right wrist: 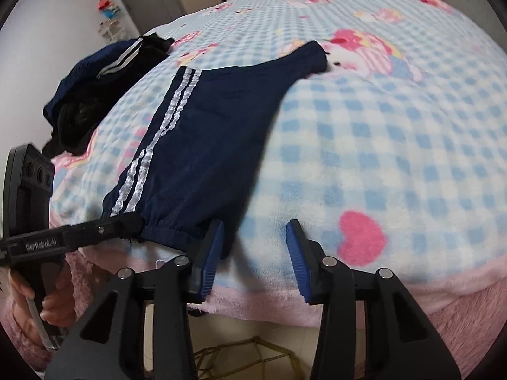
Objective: Fold clothes
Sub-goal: 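Hold the hem end of the shorts flat with both grippers, then grasp the striped leg hem with the left gripper while the right gripper holds the other hem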
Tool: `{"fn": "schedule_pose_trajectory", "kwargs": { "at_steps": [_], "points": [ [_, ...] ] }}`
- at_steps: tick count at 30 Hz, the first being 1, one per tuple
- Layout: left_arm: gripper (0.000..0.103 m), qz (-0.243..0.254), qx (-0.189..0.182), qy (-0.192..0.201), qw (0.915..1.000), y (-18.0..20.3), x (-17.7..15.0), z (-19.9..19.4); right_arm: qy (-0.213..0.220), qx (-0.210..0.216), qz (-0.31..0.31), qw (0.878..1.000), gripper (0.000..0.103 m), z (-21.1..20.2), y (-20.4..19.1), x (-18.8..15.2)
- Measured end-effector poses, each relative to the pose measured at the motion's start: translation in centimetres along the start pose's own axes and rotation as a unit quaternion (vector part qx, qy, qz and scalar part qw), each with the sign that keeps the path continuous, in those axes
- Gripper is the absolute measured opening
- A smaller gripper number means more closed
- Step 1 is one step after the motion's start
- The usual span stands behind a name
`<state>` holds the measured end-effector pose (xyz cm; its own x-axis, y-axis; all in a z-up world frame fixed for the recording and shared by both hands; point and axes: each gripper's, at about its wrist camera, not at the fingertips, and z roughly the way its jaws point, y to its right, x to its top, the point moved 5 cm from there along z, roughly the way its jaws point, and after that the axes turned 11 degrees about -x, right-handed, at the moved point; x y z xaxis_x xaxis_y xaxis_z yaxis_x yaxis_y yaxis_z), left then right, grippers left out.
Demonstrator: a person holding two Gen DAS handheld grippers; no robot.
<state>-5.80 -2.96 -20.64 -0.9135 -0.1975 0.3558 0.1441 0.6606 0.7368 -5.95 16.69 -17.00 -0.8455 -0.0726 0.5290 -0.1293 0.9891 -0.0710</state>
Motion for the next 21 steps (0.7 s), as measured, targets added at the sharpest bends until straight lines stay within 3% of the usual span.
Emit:
{"fn": "schedule_pose_trajectory", "kwargs": {
  "at_steps": [9, 10, 12, 16, 21],
  "points": [
    [0.043, 0.012, -0.007, 0.002, 0.9999, 0.5, 0.4, 0.5, -0.028, 0.028, 0.032, 0.999, 0.05, 2.3, 1.2, -0.3],
    [0.043, 0.011, -0.008, 0.003, 0.9999, 0.3, 0.4, 0.5, -0.026, 0.031, 0.033, 0.999, 0.05, 2.2, 1.3, -0.3],
    [0.043, 0.006, -0.013, -0.003, 0.9999, -0.1, 0.2, 0.5, -0.017, 0.031, 0.026, 0.999, 0.039, 1.7, 1.2, -0.3],
    [0.05, -0.008, -0.021, -0.02, 0.9995, -0.8, 0.1, 1.3, -0.014, 0.029, 0.021, 0.999, 0.037, 1.8, 1.1, -0.4],
    [0.052, -0.014, -0.02, -0.022, 0.9995, -0.8, -0.1, 1.7, -0.026, 0.035, 0.032, 0.999, 0.043, 2.9, 1.4, -0.3]
  ]
}}
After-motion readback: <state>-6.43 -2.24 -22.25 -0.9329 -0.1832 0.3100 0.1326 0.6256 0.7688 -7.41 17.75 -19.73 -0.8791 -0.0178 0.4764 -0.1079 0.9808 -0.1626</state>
